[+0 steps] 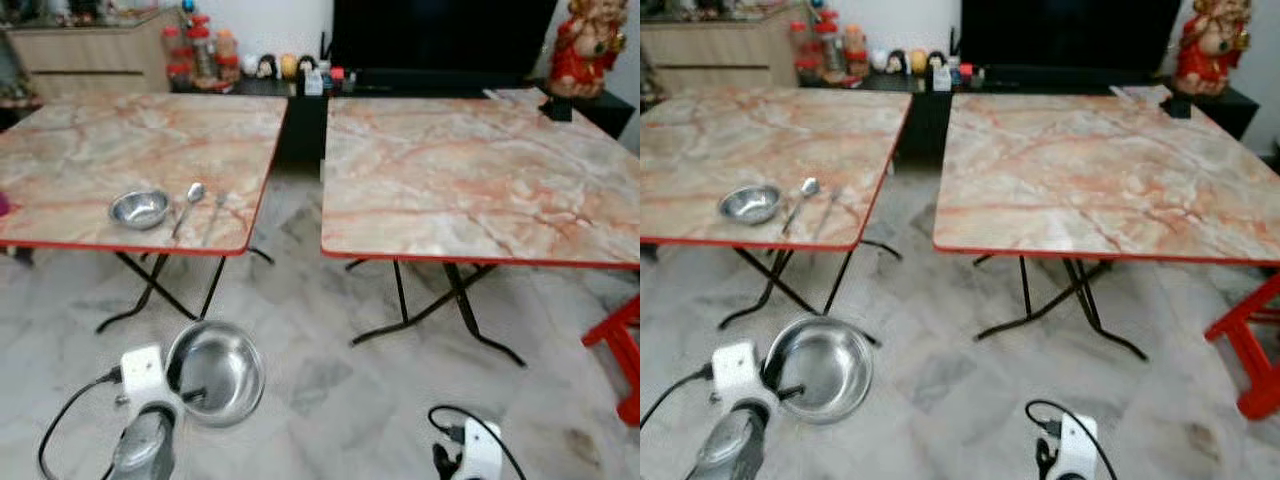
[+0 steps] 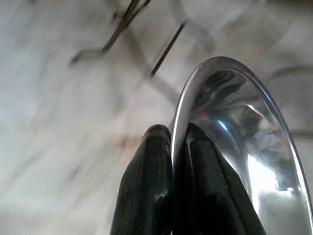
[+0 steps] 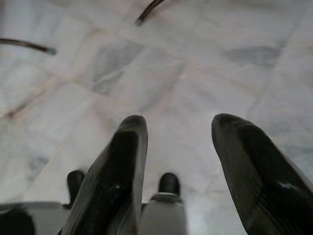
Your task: Setting the table
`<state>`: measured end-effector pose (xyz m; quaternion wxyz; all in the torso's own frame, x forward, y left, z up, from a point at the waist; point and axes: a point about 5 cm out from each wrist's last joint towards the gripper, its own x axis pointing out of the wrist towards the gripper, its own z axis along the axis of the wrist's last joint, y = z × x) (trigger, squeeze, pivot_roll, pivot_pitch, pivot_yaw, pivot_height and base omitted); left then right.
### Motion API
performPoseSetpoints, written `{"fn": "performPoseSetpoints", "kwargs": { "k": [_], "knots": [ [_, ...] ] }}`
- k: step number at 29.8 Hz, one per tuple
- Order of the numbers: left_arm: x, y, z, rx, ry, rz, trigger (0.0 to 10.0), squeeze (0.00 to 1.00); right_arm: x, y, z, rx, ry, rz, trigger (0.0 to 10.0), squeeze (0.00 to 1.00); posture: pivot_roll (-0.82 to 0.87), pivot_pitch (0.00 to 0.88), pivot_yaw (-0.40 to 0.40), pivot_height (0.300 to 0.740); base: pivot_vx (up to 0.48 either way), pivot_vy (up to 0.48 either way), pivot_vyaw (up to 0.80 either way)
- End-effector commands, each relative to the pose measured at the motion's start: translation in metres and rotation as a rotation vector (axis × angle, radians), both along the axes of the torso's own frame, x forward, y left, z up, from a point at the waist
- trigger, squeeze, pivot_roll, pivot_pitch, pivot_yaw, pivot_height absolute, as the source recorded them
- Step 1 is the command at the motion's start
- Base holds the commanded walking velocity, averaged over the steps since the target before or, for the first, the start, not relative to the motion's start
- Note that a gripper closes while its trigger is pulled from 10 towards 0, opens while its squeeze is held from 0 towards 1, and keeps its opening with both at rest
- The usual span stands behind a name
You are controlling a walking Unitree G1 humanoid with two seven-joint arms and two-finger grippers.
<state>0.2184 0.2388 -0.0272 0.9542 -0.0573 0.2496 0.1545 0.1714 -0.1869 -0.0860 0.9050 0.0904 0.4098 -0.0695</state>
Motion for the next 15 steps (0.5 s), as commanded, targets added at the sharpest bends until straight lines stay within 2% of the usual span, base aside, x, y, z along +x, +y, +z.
{"fn": "performPoseSetpoints", "kwargs": {
  "k": [1, 2, 4, 7, 12, 15],
  "knots": [
    [-0.019, 0.005, -0.022, -0.005, 0.147, 0.028, 10.0, 0.0, 0.004, 0.003, 0.001, 0.002, -0.008, 0.01, 10.0, 0.0, 0.05, 0.0, -0.024, 0.728, 0.0, 0.0, 0.0],
    [-0.019, 0.005, -0.022, -0.005, 0.147, 0.028, 10.0, 0.0, 0.004, 0.003, 0.001, 0.002, -0.008, 0.01, 10.0, 0.0, 0.05, 0.0, -0.024, 0.728, 0.0, 0.0, 0.0],
    [-0.031, 0.007, -0.035, 0.038, 0.293, 0.001, 10.0, 0.0, 0.004, 0.003, 0.001, 0.003, -0.006, 0.013, 10.0, 0.0, 0.05, 0.0, -0.024, 0.728, 0.0, 0.0, 0.0],
    [-0.041, 0.006, -0.044, 0.054, 0.384, -0.021, 10.0, 0.0, 0.002, 0.002, 0.0, 0.001, -0.001, 0.013, 10.0, 0.0, 0.04, 0.0, -0.02, 0.728, 0.0, 0.0, 0.0],
    [-0.046, 0.002, -0.049, 0.05, 0.438, -0.049, 10.0, 0.0, 0.0, -0.001, 0.0, -0.012, -0.006, 0.012, 10.0, 0.0, 0.01, 0.0, -0.003, 0.728, 0.269, 0.0, 0.0],
    [-0.045, -0.002, -0.051, 0.06, 0.46, -0.076, 10.0, 0.0, -0.001, -0.004, 0.001, -0.019, -0.007, -0.013, 10.0, 0.0, -0.01, 0.0, 0.007, 0.728, 0.273, 0.0, 0.67]
  ]
}}
